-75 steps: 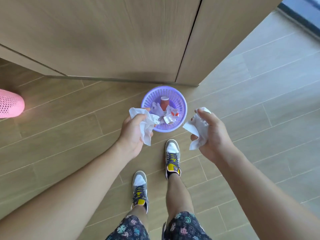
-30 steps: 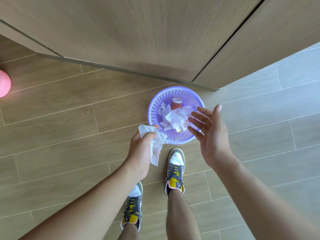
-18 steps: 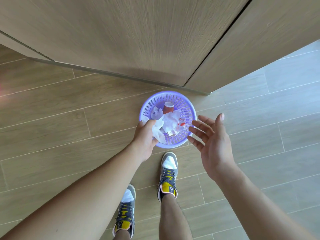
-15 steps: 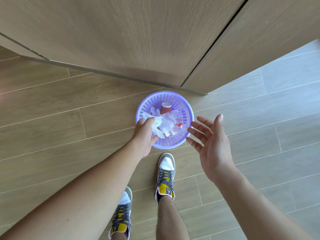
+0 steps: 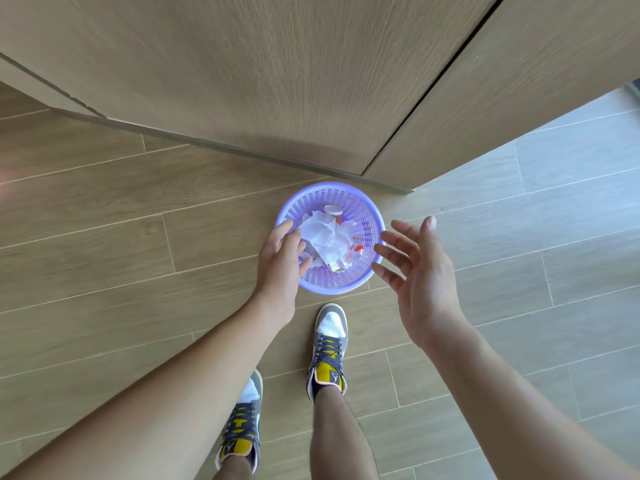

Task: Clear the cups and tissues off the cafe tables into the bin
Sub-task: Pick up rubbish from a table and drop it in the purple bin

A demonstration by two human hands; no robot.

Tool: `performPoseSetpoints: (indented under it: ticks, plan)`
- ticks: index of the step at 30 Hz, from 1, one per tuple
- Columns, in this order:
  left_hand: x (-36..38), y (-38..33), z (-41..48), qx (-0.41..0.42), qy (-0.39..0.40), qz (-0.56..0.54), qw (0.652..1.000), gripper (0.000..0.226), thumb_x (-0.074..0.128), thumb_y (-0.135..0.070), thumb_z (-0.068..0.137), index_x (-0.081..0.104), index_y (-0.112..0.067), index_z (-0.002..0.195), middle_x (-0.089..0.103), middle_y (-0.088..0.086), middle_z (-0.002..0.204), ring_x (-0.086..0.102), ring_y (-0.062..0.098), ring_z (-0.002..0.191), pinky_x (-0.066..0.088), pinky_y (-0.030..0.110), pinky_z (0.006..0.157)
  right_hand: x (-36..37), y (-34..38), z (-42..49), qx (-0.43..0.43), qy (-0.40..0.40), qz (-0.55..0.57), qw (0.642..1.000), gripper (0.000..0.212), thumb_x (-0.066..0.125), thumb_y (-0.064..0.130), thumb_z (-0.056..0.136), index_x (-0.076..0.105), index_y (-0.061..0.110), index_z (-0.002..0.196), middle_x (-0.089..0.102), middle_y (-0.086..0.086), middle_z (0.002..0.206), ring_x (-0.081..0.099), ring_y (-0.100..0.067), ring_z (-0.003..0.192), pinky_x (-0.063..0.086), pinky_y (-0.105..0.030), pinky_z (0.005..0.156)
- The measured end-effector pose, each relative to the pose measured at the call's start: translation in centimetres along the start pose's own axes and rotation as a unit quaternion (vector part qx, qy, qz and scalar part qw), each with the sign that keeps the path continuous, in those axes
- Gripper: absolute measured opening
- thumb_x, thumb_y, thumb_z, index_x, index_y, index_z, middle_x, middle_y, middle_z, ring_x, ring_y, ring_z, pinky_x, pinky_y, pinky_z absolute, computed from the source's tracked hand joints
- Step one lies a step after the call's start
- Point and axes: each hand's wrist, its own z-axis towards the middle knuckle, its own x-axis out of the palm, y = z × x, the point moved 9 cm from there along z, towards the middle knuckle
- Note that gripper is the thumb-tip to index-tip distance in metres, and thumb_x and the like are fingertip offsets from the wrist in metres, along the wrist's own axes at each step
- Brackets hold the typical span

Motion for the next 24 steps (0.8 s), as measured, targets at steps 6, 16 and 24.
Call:
performPoseSetpoints:
  ticks: [6,16,24]
  plan:
    - [-1.2,-11.0,-9.2,0.168,0.016,0.038,0.985,0.025,0.059,-0.034,0.096,0.064,-0.035,0.121,0.065,-0.002,0.134,0.064,0.01,0.122,0.055,0.031,0.095,2.9,7.3,-6.1,-0.073,0.038,-0.037,0.996,0.033,0.054,0.052,0.096,0.075,0.029,0.107,0.075,0.005,0.105,0.069,-0.014,0.101,0.056,-0.038,0.088]
    - [-2.0,-25.5,-28.3,0.318,0.043,0.072,0.944,0.05,0.046,-0.037,0.099,0.054,-0.016,0.144,0.055,-0.007,0.148,0.055,0.007,0.135,0.051,0.035,0.107,3.7,22.5,-22.4,-0.246,0.07,-0.109,0.961,0.046,0.047,0.062,0.096,0.063,0.034,0.129,0.069,-0.002,0.123,0.065,-0.019,0.12,0.053,-0.052,0.104]
    - [-4.0,-30.7,-40.6,0.375,0.04,0.012,0.926,0.039,0.046,-0.04,0.099,0.056,-0.029,0.136,0.057,-0.005,0.147,0.055,0.01,0.136,0.051,0.037,0.105,4.6,31.0,-32.5,-0.31,0.128,-0.101,0.937,0.053,0.051,0.057,0.094,0.062,0.023,0.132,0.069,-0.001,0.128,0.063,-0.015,0.126,0.051,-0.052,0.108]
